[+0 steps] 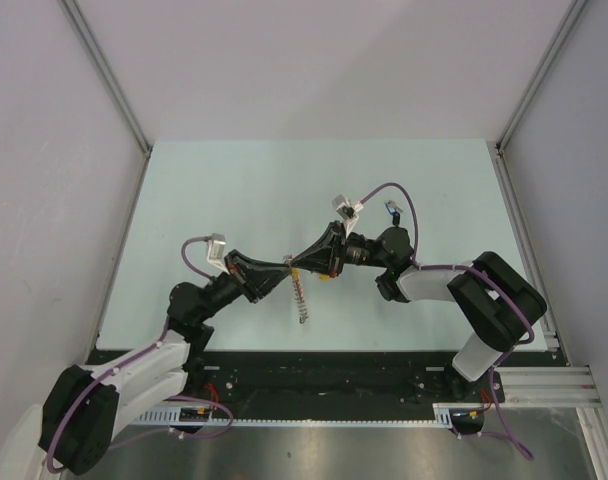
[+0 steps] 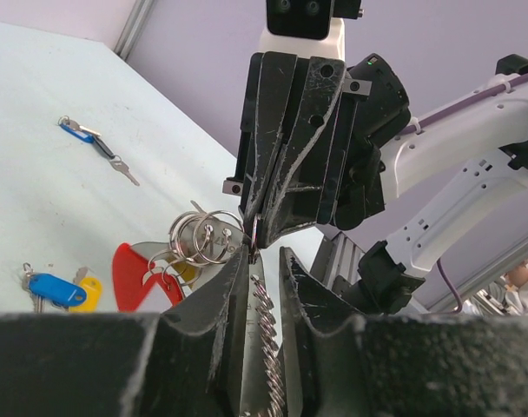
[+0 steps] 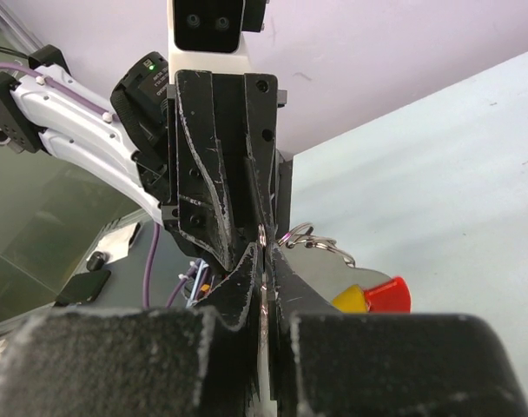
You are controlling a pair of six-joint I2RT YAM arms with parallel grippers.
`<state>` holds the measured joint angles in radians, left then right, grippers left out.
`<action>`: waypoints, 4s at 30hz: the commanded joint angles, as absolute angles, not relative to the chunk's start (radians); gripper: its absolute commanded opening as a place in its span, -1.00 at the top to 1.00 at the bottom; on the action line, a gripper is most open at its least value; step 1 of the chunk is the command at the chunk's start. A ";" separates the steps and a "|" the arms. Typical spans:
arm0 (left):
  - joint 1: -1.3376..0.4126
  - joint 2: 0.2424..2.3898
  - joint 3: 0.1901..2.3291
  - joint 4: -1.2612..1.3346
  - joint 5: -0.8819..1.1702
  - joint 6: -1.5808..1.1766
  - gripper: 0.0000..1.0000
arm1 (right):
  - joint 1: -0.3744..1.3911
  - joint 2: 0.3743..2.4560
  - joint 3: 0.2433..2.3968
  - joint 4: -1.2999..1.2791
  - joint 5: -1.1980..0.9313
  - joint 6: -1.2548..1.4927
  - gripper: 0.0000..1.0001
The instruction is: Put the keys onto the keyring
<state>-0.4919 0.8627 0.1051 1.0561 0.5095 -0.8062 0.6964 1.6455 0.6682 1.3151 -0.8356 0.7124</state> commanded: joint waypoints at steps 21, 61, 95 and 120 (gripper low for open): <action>-0.492 0.675 0.247 0.781 0.460 -0.628 0.99 | 0.707 1.669 0.672 1.575 -0.870 0.721 0.69; -0.492 0.953 0.900 -0.491 0.437 0.262 0.99 | 0.594 1.078 0.630 0.189 -0.232 0.313 -0.99; -0.445 0.856 0.770 -0.384 0.314 0.236 0.99 | 0.983 1.615 0.801 0.253 0.322 0.068 0.28; -0.402 0.850 0.770 -0.373 0.373 0.222 0.99 | 1.088 1.871 0.936 0.261 0.649 -0.038 0.54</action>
